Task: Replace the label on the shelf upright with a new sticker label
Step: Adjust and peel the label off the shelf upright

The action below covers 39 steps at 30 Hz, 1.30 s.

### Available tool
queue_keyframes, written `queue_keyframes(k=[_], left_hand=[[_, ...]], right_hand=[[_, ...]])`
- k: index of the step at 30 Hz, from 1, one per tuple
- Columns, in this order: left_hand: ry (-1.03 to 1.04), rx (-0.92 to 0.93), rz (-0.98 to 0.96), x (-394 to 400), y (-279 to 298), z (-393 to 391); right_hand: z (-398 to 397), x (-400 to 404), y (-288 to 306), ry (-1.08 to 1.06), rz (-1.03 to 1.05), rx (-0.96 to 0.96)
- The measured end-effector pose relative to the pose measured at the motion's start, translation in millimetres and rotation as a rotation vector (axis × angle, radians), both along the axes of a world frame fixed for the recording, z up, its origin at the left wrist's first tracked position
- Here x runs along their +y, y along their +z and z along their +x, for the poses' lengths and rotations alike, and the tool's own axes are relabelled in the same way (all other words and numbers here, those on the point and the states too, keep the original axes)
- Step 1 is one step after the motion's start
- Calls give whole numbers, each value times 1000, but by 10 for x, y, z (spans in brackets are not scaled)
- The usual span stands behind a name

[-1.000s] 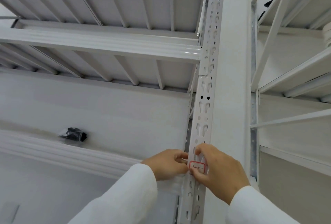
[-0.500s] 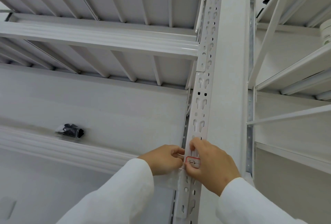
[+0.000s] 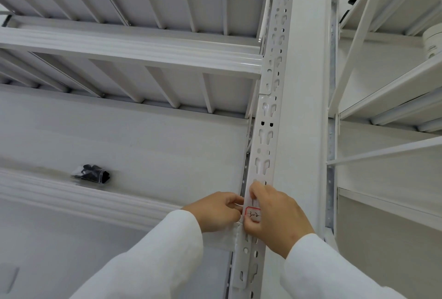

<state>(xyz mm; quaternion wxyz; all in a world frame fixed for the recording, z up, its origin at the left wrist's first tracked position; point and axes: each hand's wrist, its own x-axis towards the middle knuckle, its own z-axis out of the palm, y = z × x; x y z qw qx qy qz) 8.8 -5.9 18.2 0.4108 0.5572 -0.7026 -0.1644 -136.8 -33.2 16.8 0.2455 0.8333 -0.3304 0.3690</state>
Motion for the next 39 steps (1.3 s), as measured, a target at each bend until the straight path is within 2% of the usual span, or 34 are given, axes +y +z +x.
queue_keyframes(k=[16, 34, 39], left_hand=[[1, 23, 1, -9, 0, 8], [24, -18, -10, 4, -3, -2], [23, -19, -5, 16, 8, -3]], right_hand=[[13, 1, -60, 17, -11, -32], [123, 55, -92, -97, -9, -24], [89, 18, -109, -55, -13, -47]])
